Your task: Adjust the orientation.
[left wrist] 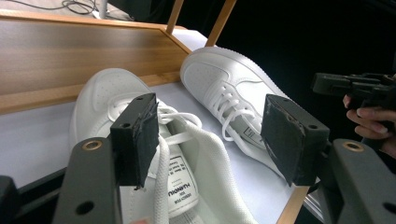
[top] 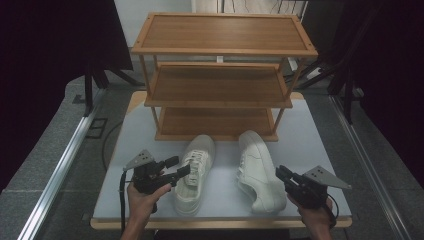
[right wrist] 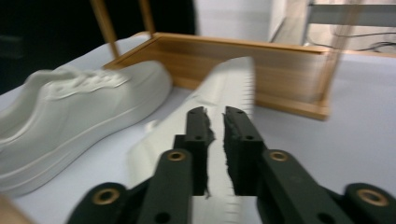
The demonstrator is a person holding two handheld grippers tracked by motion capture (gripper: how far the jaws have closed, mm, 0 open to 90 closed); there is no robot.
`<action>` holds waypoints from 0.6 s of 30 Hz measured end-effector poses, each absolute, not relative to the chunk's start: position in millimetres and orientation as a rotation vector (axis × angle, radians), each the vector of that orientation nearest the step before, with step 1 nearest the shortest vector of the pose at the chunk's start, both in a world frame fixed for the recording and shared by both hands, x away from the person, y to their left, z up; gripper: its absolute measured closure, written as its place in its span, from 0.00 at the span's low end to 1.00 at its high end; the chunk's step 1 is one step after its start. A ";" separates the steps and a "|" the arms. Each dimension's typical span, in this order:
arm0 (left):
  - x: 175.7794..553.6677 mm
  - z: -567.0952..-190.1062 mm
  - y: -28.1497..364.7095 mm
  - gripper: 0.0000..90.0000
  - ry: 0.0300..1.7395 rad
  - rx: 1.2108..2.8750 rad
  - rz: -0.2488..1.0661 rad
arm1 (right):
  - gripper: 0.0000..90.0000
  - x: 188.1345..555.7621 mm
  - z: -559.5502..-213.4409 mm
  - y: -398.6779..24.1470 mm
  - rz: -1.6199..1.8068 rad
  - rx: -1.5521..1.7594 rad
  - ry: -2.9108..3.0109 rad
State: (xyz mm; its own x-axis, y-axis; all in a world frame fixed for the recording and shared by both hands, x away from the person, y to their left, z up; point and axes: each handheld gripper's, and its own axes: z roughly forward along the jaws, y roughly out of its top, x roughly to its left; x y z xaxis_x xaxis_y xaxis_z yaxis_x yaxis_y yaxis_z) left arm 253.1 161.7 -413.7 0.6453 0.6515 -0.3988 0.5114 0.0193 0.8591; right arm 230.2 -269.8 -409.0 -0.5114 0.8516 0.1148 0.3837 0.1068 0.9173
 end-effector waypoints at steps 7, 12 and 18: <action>253.8 -412.9 172.0 0.41 0.998 1.598 0.139 | 0.99 218.6 -420.2 -230.2 1.343 1.083 2.153; 253.2 -411.5 177.2 0.41 1.004 1.575 0.136 | 0.99 211.9 -435.1 -203.0 1.213 0.992 2.286; 252.4 -410.4 179.1 0.41 1.006 1.569 0.131 | 1.00 215.2 -448.5 -197.8 1.148 0.991 2.322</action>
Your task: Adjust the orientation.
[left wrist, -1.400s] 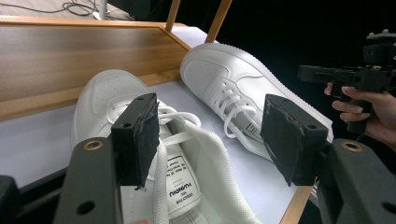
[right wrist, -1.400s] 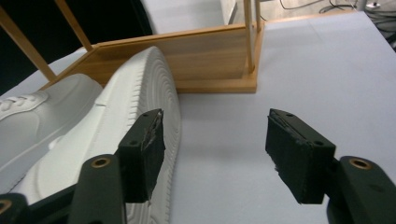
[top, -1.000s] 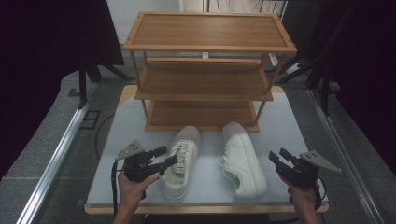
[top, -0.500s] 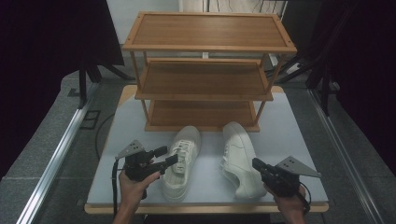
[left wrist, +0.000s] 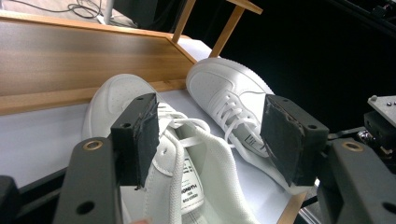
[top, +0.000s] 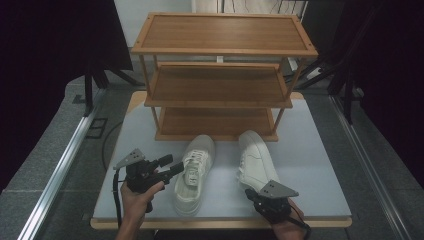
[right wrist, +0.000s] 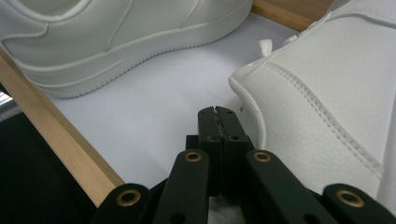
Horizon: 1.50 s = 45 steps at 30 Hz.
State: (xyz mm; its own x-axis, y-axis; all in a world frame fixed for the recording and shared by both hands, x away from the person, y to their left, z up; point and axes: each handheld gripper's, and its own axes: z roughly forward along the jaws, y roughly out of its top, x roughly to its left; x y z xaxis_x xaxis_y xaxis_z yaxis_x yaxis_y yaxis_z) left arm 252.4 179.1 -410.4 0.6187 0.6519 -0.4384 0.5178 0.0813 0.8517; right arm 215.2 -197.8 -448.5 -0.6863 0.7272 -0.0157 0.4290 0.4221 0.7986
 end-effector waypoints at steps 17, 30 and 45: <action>254.5 -415.9 178.0 0.42 1.042 1.573 0.124 | 1.00 237.3 -435.3 -295.2 1.387 1.278 1.996; 255.1 -417.7 179.5 0.42 1.048 1.550 0.096 | 0.97 240.6 -435.3 -328.5 1.408 1.326 1.973; 256.2 -420.4 178.8 0.42 1.051 1.555 0.076 | 0.94 244.0 -442.8 -359.0 1.328 1.431 1.859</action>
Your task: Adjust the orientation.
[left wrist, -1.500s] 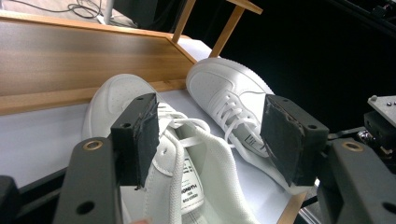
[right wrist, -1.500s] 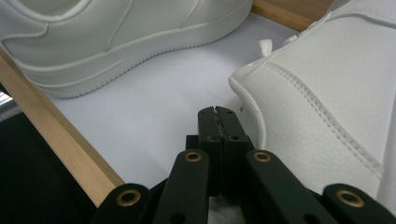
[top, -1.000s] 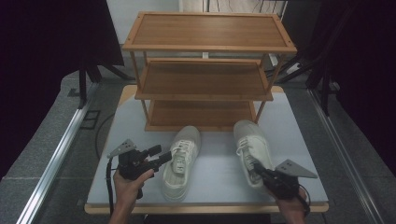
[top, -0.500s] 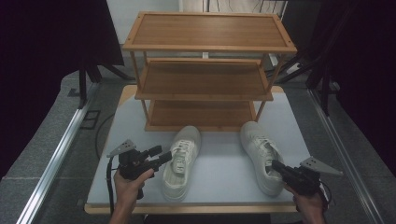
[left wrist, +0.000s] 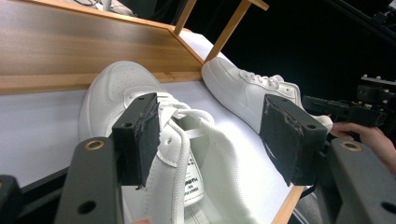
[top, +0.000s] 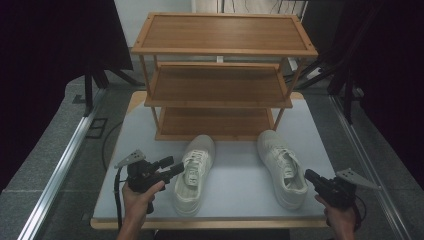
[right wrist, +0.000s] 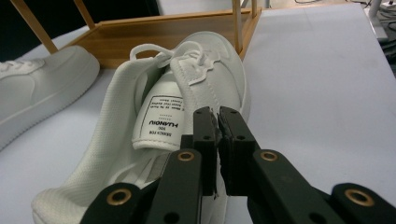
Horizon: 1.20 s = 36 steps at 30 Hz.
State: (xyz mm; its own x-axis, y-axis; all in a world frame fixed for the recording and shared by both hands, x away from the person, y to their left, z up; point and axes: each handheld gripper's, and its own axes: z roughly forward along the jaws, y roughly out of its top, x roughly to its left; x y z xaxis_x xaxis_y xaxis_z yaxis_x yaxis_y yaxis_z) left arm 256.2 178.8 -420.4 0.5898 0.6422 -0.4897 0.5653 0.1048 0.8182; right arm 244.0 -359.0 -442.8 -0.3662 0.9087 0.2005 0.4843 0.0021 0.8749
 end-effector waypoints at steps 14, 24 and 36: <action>254.5 -418.9 175.3 0.42 1.078 1.606 0.140 | 0.77 243.2 -433.8 -351.5 1.323 1.359 1.887; 253.5 -418.4 175.3 0.42 1.076 1.611 0.144 | 0.78 233.8 -415.3 -337.6 1.336 1.261 1.901; 252.3 -418.7 171.7 0.42 1.068 1.631 0.136 | 0.83 221.8 -410.5 -295.7 1.361 1.114 2.061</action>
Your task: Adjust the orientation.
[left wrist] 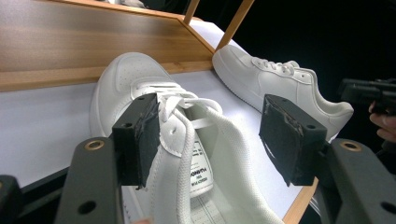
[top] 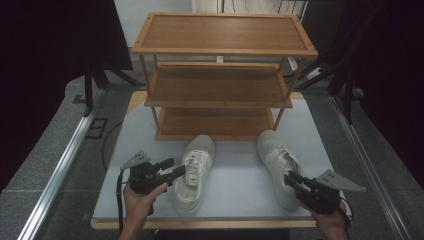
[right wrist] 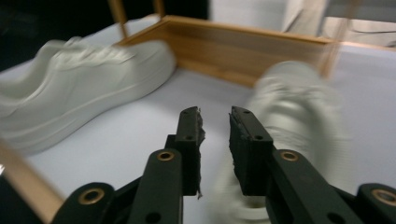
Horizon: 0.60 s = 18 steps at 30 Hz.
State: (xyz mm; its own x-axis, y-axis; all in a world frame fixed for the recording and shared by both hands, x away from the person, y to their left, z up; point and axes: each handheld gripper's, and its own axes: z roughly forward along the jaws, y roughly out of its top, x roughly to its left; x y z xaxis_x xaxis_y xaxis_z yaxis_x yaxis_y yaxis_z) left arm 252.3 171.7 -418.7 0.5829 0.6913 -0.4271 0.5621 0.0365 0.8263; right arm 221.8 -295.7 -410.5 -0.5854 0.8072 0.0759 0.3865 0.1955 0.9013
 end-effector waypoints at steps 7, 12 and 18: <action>252.0 -418.7 174.0 0.42 1.070 1.626 0.134 | 0.92 214.5 -437.5 -262.8 1.088 1.100 2.199; 252.0 -418.7 175.4 0.42 1.076 1.619 0.134 | 0.99 213.2 -440.7 -278.7 1.127 1.175 2.172; 252.1 -419.4 175.2 0.42 1.081 1.619 0.130 | 0.99 210.9 -442.2 -293.7 1.121 1.209 2.160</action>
